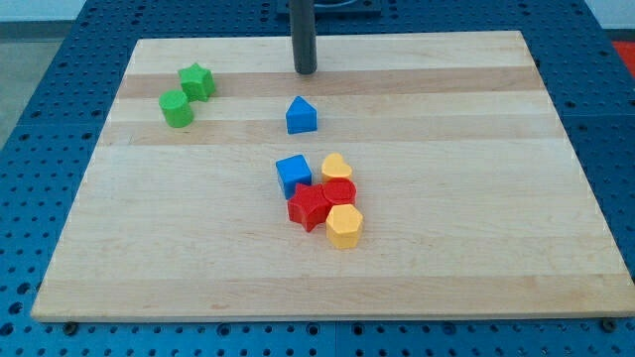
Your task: Move the blue triangle towards the top left of the blue cube
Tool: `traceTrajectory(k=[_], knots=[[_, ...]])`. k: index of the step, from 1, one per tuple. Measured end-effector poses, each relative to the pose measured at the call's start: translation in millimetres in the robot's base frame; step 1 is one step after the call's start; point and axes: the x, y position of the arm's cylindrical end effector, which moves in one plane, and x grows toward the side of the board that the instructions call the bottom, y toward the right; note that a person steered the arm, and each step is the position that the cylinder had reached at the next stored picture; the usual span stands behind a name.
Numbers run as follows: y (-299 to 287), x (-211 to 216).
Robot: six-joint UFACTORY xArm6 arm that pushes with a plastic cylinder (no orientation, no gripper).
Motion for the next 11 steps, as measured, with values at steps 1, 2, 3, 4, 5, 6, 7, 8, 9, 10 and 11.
traceTrajectory(k=[1,2,3,4,5,6,7,8,9,10,11], knots=[[21.7,4.5],[9.8,18.4],[2.1,34.0],[2.7,37.3],[15.2,36.0],[15.1,44.6],[11.8,57.1],[7.9,74.0],[1.8,94.2],[-8.4,116.6],[-24.3,136.9]])
